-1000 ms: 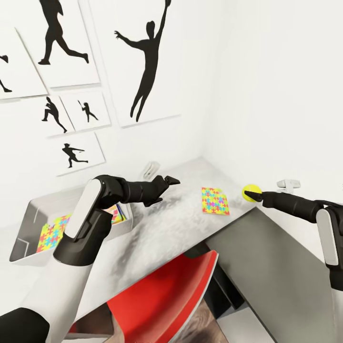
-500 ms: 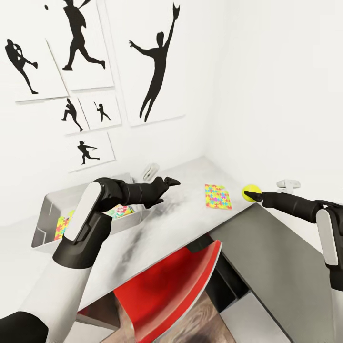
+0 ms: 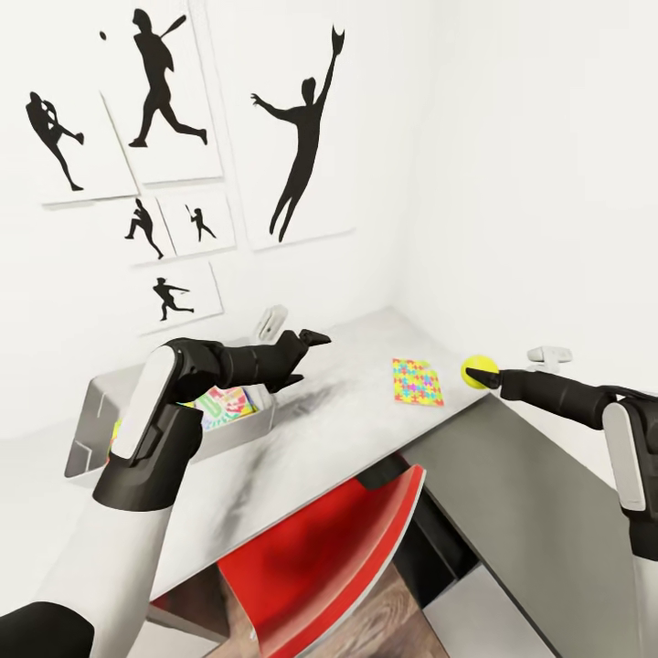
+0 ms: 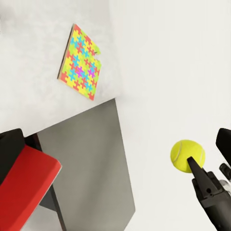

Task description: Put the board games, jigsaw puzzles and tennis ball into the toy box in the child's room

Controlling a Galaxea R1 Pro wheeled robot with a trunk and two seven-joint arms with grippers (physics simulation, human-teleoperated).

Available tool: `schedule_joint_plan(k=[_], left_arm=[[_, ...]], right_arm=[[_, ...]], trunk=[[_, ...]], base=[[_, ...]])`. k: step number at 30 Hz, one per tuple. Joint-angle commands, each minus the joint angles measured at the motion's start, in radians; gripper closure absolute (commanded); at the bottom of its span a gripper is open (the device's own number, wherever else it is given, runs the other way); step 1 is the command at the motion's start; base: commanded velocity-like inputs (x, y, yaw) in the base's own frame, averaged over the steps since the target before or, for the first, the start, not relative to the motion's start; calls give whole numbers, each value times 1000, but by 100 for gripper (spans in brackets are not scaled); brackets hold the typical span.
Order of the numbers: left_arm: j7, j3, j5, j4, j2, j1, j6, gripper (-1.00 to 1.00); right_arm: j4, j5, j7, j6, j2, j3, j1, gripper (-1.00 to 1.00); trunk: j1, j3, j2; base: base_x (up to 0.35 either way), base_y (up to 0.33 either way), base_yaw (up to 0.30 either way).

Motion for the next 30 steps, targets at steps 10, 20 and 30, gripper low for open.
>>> schedule_joint_plan(k=[10, 20, 30], left_arm=[[11, -1, 5, 1, 2, 0, 3, -100], [11, 0, 5, 1, 2, 0, 2, -100], [8, 4, 7, 1, 4, 0, 3, -100]], right_arm=[[1, -4, 0, 8, 2, -3, -2, 100], [1, -4, 0, 10, -5, -6, -6, 100], [1, -4, 0, 10, -6, -8, -7, 100]], trunk=[[1, 4, -2], [1, 9, -2], [1, 15, -2]], base=[[0, 0, 54], [0, 0, 269], [0, 0, 284]])
